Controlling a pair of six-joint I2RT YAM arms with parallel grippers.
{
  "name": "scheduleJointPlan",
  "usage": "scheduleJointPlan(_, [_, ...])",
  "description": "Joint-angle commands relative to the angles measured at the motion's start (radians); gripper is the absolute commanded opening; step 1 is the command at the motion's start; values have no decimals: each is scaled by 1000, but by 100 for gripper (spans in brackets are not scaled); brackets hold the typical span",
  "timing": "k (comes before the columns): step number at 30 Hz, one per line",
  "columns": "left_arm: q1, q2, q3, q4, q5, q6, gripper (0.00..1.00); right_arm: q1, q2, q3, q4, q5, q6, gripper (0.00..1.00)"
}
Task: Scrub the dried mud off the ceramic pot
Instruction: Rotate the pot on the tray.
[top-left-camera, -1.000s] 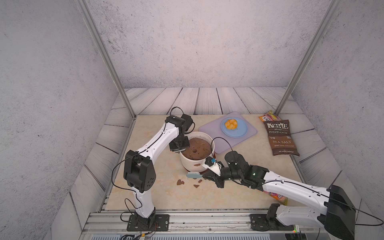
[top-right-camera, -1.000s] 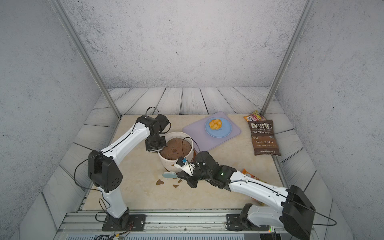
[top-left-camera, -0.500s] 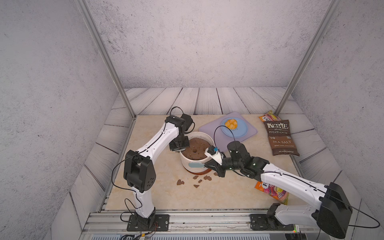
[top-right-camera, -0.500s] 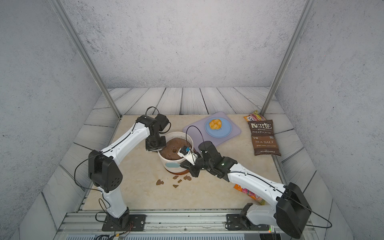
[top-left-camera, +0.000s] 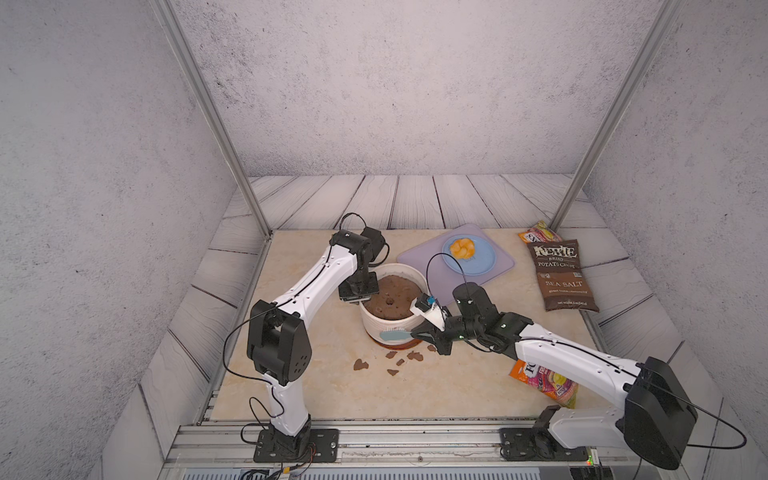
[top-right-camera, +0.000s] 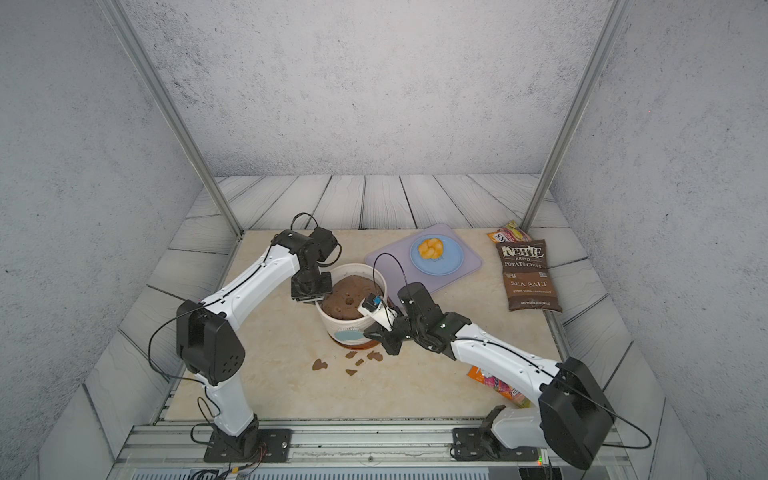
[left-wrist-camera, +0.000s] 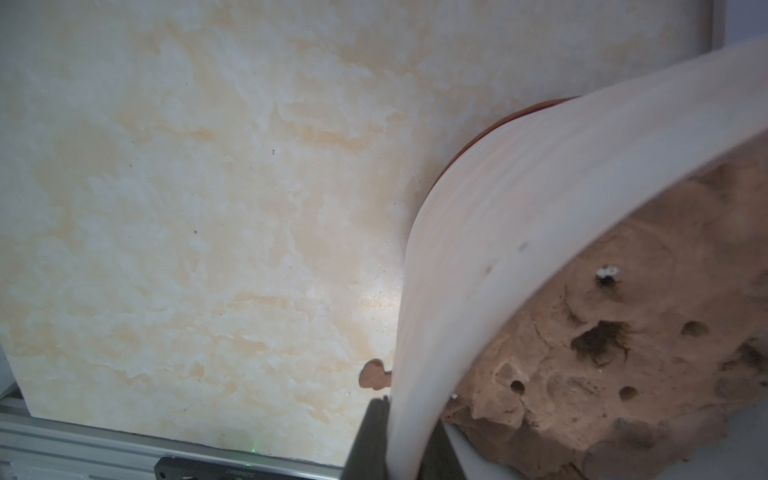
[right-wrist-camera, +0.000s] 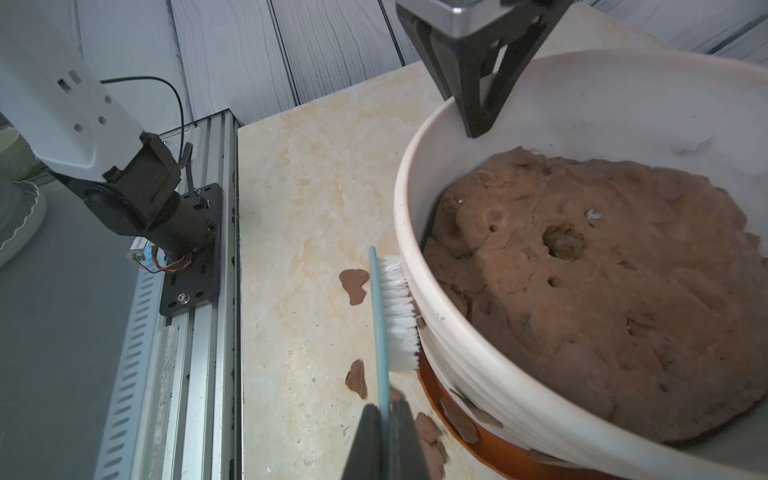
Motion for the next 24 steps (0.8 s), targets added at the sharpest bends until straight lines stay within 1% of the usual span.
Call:
scheduleJointPlan(1, [-2, 48, -38, -26, -40, 85, 4, -15, 10, -44, -3, 30, 15, 0])
scheduleJointPlan(8, [-2, 56, -34, -18, -34, 91, 4, -8, -17, -101, 4, -45, 41, 0])
scheduleJointPlan(15, [-2, 70, -19, -15, -25, 92, 4, 69, -63, -101, -3, -56, 71, 0])
scheduleJointPlan(19, [-2, 76, -10, -20, -49, 108, 4, 115, -89, -82, -17, -62, 92, 0])
scheduleJointPlan(24, [-1, 78, 2, -37, -120, 149, 4, 121, -106, -67, 1, -151, 158, 0])
